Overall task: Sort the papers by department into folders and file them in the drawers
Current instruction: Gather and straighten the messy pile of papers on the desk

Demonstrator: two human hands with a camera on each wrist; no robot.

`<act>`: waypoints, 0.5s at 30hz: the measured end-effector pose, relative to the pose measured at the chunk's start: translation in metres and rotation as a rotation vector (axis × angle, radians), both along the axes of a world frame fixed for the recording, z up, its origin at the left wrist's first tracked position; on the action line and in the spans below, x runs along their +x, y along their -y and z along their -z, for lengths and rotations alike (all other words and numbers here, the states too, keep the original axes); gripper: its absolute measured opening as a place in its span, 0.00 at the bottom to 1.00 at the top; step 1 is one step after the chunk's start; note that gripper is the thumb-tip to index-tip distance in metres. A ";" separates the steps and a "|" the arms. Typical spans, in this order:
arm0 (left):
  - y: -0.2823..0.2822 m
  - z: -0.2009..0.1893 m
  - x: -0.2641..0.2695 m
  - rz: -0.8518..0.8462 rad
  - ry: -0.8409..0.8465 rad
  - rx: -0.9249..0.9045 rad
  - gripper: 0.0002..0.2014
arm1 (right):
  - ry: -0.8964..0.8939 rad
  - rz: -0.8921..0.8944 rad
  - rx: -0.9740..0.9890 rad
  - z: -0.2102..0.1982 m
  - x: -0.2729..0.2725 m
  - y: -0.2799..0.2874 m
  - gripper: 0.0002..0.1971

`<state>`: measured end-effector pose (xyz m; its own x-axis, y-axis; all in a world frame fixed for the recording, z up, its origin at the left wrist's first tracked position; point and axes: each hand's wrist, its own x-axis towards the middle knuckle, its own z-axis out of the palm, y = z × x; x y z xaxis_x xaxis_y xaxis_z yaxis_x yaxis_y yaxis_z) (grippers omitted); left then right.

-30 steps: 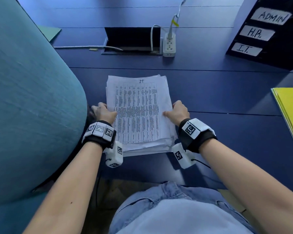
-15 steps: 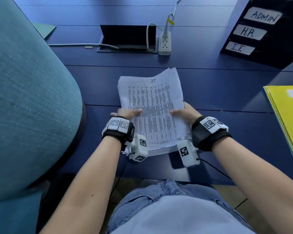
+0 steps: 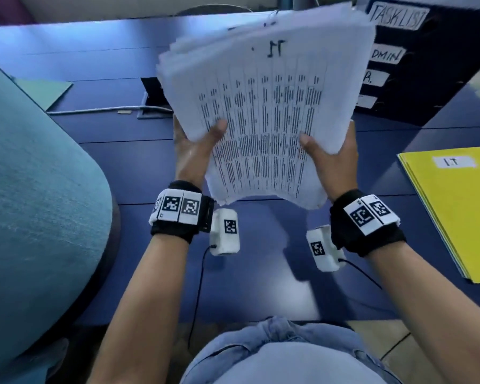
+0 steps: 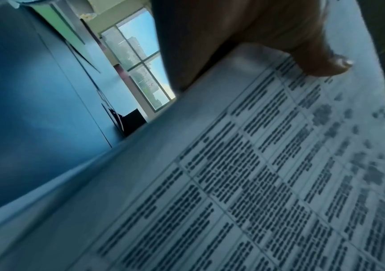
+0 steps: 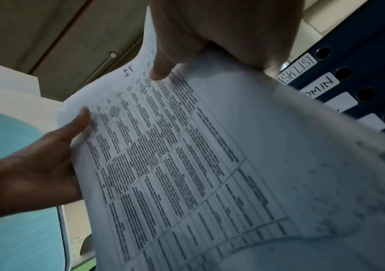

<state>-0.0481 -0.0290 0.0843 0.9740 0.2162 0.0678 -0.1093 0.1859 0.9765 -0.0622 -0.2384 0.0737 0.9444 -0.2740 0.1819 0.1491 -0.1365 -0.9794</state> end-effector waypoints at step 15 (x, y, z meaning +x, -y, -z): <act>0.019 -0.006 -0.003 0.103 0.051 0.036 0.33 | -0.030 0.006 0.024 0.047 -0.010 0.013 0.28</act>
<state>-0.0512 -0.0479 0.0904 0.9860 0.1120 0.1239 -0.1412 0.1631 0.9765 -0.0722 -0.2519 0.0267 0.9477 -0.2835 0.1464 0.1184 -0.1137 -0.9864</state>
